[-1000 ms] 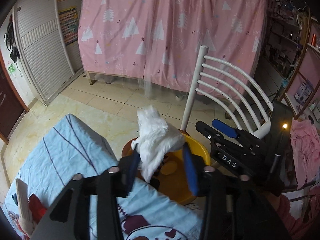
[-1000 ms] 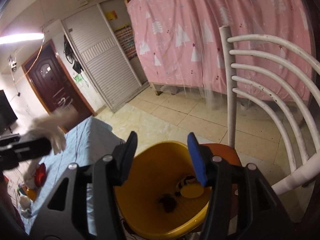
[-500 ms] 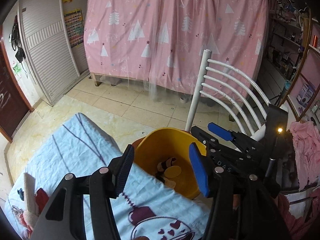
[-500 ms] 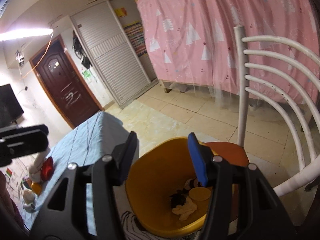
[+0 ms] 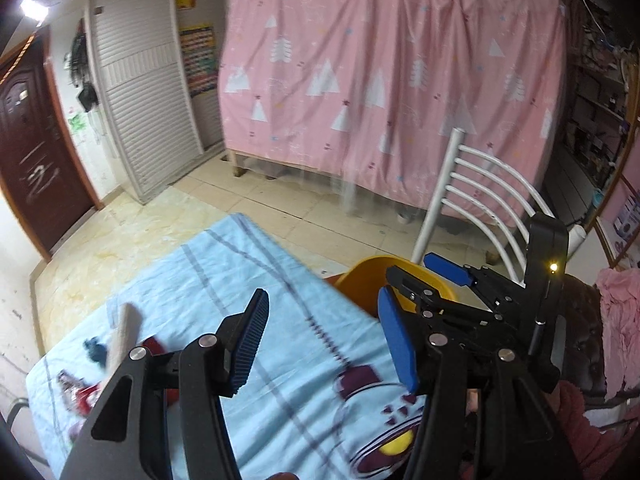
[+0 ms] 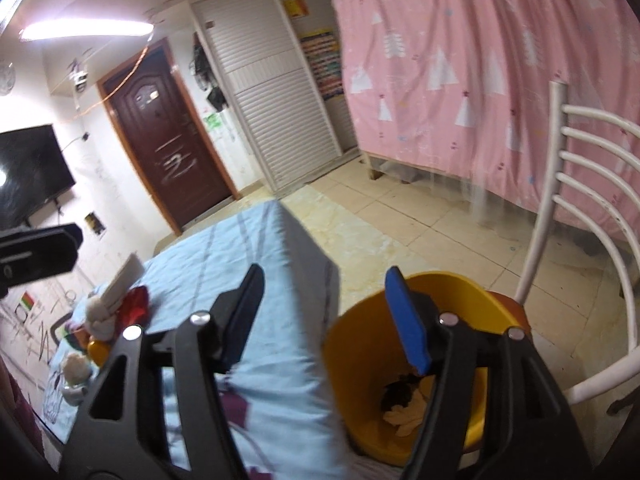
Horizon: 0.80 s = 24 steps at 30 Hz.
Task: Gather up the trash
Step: 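Return both grippers to the bed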
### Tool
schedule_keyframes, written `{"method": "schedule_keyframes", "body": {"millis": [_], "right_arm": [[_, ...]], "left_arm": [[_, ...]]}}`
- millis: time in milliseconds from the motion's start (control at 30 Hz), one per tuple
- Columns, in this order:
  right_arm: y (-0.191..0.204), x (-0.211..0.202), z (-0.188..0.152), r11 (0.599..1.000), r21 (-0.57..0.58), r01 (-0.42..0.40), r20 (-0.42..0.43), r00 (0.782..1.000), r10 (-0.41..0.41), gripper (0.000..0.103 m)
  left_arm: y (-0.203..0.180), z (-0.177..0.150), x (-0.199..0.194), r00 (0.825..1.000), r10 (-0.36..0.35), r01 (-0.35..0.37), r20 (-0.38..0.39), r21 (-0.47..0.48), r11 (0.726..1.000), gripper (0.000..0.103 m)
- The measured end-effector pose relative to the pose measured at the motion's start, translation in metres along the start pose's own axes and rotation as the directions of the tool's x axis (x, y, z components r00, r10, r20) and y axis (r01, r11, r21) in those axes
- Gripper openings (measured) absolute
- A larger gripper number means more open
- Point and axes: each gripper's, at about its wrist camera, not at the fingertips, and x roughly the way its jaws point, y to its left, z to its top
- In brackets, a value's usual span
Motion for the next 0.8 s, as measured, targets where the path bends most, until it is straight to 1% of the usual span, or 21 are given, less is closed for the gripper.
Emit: {"method": "schedule_keyframes", "body": {"millis": [267, 467, 600, 800], "right_arm": [[0.056, 0.011, -0.003, 0.993, -0.097, -0.071, -0.042, 0.997, 0.067, 0.066], [0.091, 0.015, -0.012, 0.979, -0.161, -0.127, -0.077, 0.99, 0.116, 0.069], [0.112, 0.018, -0.02, 0.965, -0.197, -0.171, -0.11, 0.982, 0.152, 0.071], [0.144, 0.026, -0.03, 0.937, -0.246, -0.247, -0.171, 0.963, 0.209, 0.071]], "left_arm": [[0.05, -0.016, -0.026, 0.997, 0.068, -0.067, 0.018, -0.083, 0.994, 0.049], [0.086, -0.028, -0.047, 0.991, 0.127, -0.121, 0.039, -0.14, 0.983, 0.049], [0.115, -0.042, -0.061, 0.984, 0.172, -0.161, 0.041, -0.192, 0.968, 0.049], [0.155, -0.07, -0.069, 0.972, 0.237, -0.227, 0.006, -0.265, 0.937, 0.05]]}}
